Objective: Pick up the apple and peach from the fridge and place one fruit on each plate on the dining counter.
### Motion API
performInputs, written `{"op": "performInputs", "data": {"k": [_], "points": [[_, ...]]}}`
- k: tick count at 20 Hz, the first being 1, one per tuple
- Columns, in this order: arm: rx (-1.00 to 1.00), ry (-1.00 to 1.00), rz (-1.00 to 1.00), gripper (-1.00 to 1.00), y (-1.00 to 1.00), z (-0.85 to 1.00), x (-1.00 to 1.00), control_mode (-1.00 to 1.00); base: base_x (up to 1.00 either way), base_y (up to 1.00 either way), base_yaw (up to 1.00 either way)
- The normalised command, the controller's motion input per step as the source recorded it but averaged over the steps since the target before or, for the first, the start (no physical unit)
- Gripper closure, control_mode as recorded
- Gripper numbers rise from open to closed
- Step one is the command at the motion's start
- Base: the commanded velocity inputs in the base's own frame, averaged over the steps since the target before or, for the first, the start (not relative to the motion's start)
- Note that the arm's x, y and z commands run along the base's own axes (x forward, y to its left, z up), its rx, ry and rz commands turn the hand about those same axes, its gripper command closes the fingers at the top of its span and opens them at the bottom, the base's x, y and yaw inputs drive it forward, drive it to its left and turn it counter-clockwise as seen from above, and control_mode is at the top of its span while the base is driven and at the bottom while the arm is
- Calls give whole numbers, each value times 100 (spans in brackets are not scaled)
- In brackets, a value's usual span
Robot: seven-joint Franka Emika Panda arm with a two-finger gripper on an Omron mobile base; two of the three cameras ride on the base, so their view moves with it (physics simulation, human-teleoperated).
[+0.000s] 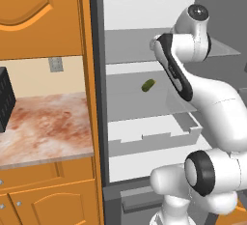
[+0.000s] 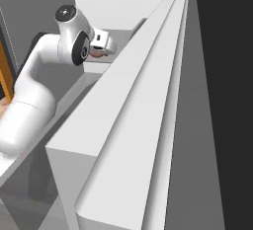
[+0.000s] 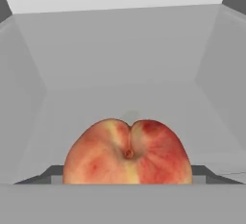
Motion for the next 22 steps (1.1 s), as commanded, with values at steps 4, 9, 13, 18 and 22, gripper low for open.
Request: {"op": "performInputs", "data": {"k": [4, 9, 13, 18, 22], "points": [[0, -10, -2, 100, 0, 16, -98, -100, 0, 0, 0], [1, -3, -3, 100, 0, 31, -82, -100, 0, 0, 0], [2, 0, -1, 100, 0, 32, -77, -100, 0, 0, 0], [3, 0, 0, 100, 3, 11, -78, -100, 0, 0, 0], [0, 0, 0, 100, 15, 0, -71, -100, 0, 0, 0]]}}
